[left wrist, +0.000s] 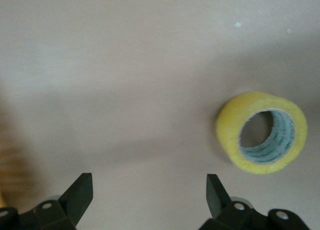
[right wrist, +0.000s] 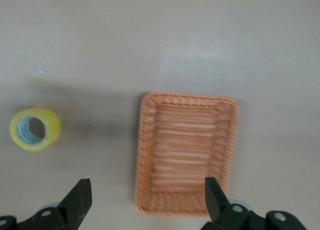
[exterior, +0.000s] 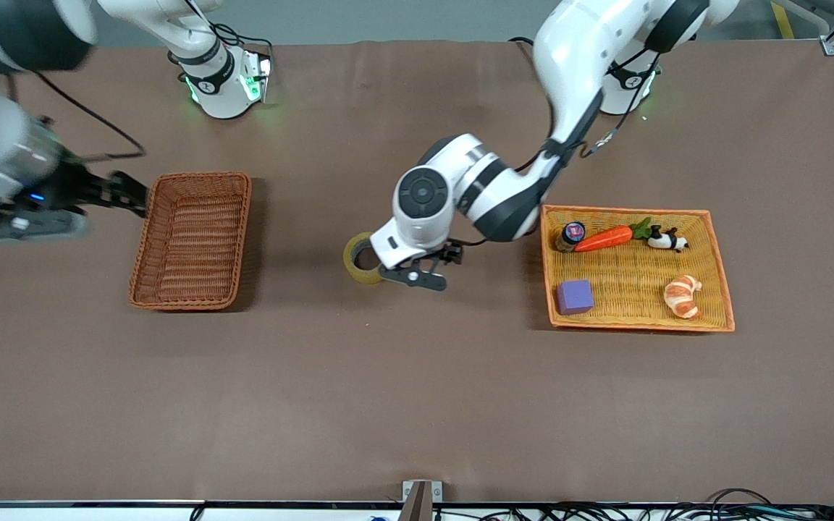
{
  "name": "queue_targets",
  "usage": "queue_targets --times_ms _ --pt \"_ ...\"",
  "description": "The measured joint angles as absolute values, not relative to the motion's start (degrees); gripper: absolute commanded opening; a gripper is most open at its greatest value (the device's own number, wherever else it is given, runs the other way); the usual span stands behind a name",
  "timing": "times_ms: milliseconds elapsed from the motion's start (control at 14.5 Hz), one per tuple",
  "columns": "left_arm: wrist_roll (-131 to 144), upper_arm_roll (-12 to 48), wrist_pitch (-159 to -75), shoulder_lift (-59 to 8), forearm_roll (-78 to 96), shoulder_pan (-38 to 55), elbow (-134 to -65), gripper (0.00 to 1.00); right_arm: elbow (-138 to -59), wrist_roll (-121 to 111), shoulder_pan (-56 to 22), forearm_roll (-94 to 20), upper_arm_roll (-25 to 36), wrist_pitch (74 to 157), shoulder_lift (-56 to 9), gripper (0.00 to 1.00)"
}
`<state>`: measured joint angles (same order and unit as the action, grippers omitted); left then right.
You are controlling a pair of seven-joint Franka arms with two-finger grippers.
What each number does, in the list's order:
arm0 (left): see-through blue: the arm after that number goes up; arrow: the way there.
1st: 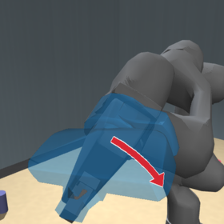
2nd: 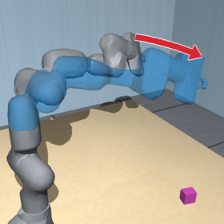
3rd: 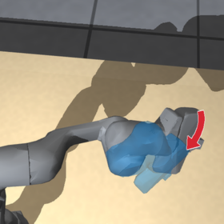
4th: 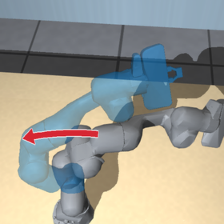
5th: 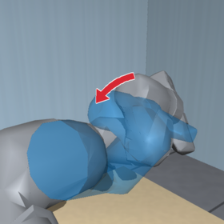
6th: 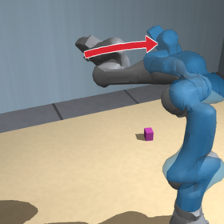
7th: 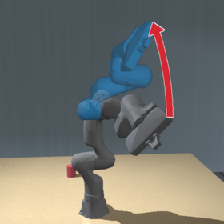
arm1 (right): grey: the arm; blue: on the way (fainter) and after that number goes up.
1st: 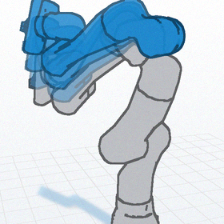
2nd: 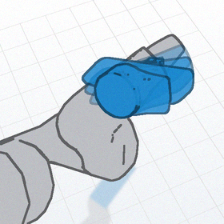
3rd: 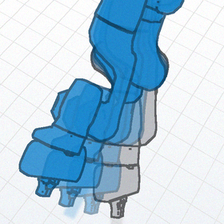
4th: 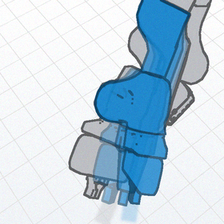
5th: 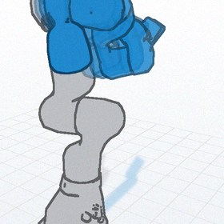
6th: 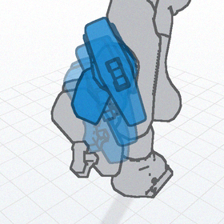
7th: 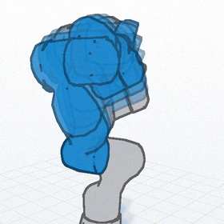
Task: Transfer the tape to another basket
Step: 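Carry the tape toward the basket and set it on the table, then withdraw the left gripper while the right gripper reaches the tape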
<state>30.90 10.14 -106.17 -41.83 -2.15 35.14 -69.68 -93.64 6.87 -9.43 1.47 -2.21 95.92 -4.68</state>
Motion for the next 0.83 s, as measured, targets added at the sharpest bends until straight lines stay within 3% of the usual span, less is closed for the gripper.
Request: queue_targets --times_ms 415,622,830 --pt "31.24 10.01 -103.71 -28.48 -2.23 26.02 -80.76 1.00 -100.36 21.86 -15.39 1.45 -8.66 112.00 -13.24 1.00" --pt "30.93 10.02 -103.71 -20.76 -2.25 19.73 -86.37 1.00 -105.15 30.61 -21.32 1.61 -9.28 123.10 -17.48 1.00" --pt "27.23 10.05 -103.68 -14.16 -2.25 13.32 -89.29 1.00 -106.74 33.95 -25.56 2.63 -9.30 128.16 -21.96 1.00"
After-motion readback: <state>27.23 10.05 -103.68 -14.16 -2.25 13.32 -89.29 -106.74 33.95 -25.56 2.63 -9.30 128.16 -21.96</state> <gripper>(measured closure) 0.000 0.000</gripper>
